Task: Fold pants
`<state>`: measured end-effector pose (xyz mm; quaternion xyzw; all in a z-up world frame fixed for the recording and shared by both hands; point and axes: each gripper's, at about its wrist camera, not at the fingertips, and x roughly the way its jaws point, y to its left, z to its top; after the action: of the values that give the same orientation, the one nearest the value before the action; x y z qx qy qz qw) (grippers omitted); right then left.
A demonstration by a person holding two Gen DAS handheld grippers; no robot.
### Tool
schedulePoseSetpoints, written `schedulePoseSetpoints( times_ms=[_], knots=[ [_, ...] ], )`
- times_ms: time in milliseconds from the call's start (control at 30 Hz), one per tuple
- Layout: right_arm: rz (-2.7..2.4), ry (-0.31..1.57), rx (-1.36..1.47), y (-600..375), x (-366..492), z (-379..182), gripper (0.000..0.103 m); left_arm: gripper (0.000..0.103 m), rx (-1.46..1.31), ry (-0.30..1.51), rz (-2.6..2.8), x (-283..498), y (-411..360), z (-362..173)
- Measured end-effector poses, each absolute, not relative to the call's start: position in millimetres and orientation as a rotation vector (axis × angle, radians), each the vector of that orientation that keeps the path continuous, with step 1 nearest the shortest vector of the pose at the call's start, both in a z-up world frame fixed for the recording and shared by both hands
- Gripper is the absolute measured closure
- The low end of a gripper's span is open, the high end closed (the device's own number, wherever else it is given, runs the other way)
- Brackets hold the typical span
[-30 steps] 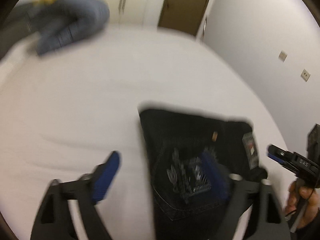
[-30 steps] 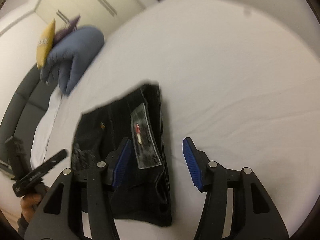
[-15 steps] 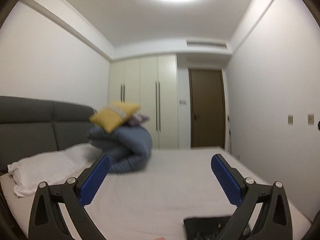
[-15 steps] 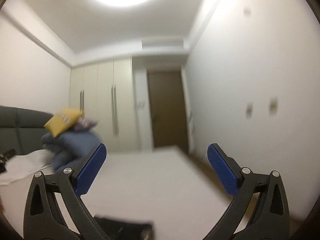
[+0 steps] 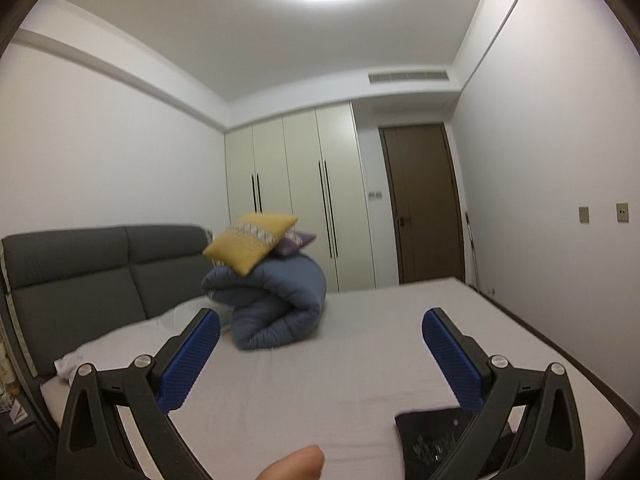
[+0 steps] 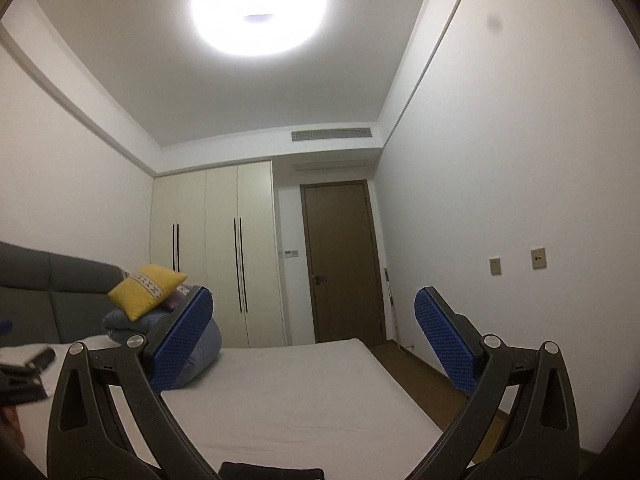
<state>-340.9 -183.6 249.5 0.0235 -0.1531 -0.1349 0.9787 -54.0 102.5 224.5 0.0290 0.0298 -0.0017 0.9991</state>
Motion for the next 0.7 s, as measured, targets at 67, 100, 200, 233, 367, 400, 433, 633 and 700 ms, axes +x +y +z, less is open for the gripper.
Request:
schedulePoseSetpoints(
  times_ms=[67,100,200,233,367,400,433,633,700],
  knots=[
    [-0.264,-0.285,0.063,-182.5,-349.6,251.2,0.000,0.000,0.054,0.108,-0.013,-52.5,98.2,217.4],
    [-0.261,-0.276,0.065,-178.2,-356.9,254.1,0.000,0.000,0.043,0.133,-0.026,-50.8,97.3,214.3],
    [-0.272,-0.234,0.065,-178.3,-360.5,255.6,0.000,0.000,0.013,0.193,-0.057,-50.7,89.7,201.1],
    [-0.285,-0.209,0.069,-179.2,-360.5,254.4,0.000,0.000,0.010,0.215,-0.062,-47.9,86.6,195.9],
    [-0.301,-0.113,0.110,-178.5,-351.7,231.9,0.000,0.000,-0.010,0.324,-0.067,-50.1,70.5,168.4],
    [-0.306,-0.073,0.111,-178.6,-346.8,222.6,0.000,0.000,-0.016,0.357,-0.077,-47.0,68.0,160.9],
    [-0.311,-0.035,0.112,-179.4,-338.8,212.2,0.000,0.000,-0.016,0.377,-0.083,-45.1,65.4,155.2],
    [-0.381,0.207,0.122,-189.4,-304.2,161.9,0.000,0.000,-0.033,0.503,-0.107,-32.0,50.5,117.5],
    [-0.410,0.315,0.094,-189.2,-285.4,145.3,0.000,0.000,-0.039,0.540,-0.123,-27.2,46.5,106.5]
  ],
)
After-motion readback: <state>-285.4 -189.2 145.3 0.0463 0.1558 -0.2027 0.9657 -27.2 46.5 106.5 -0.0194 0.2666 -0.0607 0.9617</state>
